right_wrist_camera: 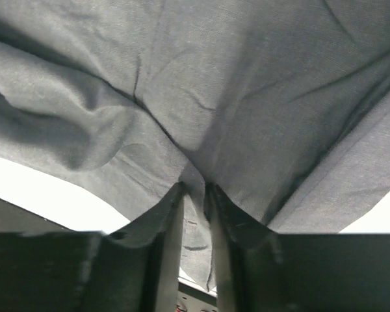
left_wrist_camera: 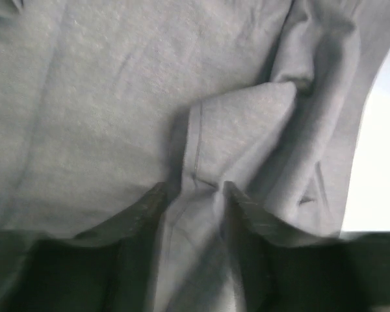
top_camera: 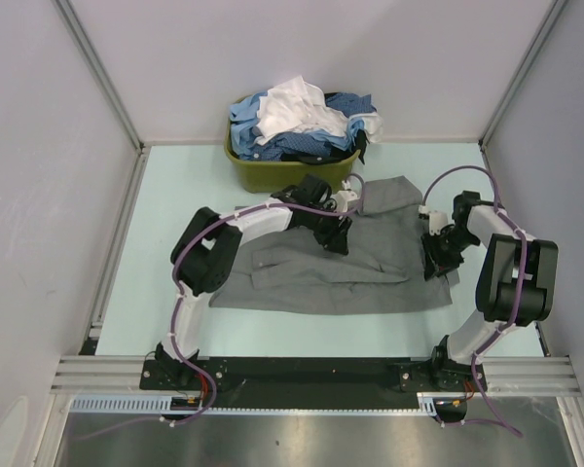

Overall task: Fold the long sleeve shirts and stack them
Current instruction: Fold the shirt

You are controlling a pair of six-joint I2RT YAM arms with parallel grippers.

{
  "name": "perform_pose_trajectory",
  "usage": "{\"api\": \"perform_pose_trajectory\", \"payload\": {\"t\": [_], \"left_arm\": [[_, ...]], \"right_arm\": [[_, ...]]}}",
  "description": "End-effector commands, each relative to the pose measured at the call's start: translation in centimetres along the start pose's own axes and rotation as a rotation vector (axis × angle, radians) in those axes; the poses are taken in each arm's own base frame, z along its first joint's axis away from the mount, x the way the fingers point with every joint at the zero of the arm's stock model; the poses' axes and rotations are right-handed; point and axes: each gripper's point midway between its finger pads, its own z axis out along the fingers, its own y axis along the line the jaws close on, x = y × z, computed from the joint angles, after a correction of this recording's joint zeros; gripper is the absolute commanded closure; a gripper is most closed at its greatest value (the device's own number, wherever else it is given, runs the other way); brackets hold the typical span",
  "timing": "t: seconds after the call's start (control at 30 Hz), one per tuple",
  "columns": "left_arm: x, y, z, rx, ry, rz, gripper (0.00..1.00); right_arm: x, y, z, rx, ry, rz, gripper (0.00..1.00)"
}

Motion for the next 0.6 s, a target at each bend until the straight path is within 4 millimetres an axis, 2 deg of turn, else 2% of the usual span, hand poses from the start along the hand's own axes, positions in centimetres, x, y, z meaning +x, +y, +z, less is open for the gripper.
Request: {"api": "perform_pose_trajectory", "payload": {"t": [0.0, 0.03, 0.1, 0.13, 0.17, 0.2, 0.3, 0.43, 0.47, 0.5, 0.53, 0.57], "left_arm": [[-2.5, -0.3, 0.5, 0.027, -0.070, 0.025, 0.68], [-2.5, -0.1, 0.4, 0.020, -0.071, 0.022, 0.83], [-2.6, 0.9, -0.3, -0.006, -0.082, -0.003, 0.96], [-3.3, 1.5, -0.6, -0.024, -0.112, -0.006, 1.00], [-2.9, 1.9, -0.9, -0.033, -0.122, -0.027, 1.00], [-3.2, 2.7, -1.8, -0.047, -0.149, -0.064, 1.00], [-3.6, 4.0, -2.8, -0.067, -0.205, -0.118, 1.00], [-3.3, 5.0, -2.9, -0.096, -0.213, -0.145, 1.00], [-3.0, 5.0, -2.7, -0.095, -0.202, -0.154, 0.97], [-2.9, 5.0, -2.7, -0.096, -0.193, -0.159, 0.88], [-2.7, 4.8, -3.0, -0.100, -0.178, -0.164, 0.66], [-2.6, 4.7, -3.6, -0.100, -0.171, -0.156, 0.59]], "right_arm": [[0.0, -1.2, 0.2, 0.026, -0.002, 0.001, 0.78], [0.0, -1.3, 0.2, 0.029, -0.001, 0.002, 0.86], [0.2, -1.5, 0.2, 0.034, 0.003, 0.005, 0.92], [0.5, -1.6, 0.3, 0.037, 0.011, 0.010, 0.99], [0.6, -1.7, 0.4, 0.043, 0.016, 0.009, 1.00], [0.7, -1.7, 0.3, 0.044, 0.015, 0.007, 1.00], [0.8, -1.7, 0.5, 0.043, 0.014, 0.010, 1.00], [0.8, -1.8, 0.5, 0.049, 0.008, 0.011, 1.00], [0.8, -1.7, 0.5, 0.046, 0.007, 0.011, 1.00], [0.6, -1.8, 0.4, 0.048, 0.003, 0.011, 1.00], [0.5, -1.7, 0.3, 0.045, 0.000, 0.012, 1.00], [0.2, -1.6, 0.0, 0.043, -0.011, 0.008, 1.00]]}}
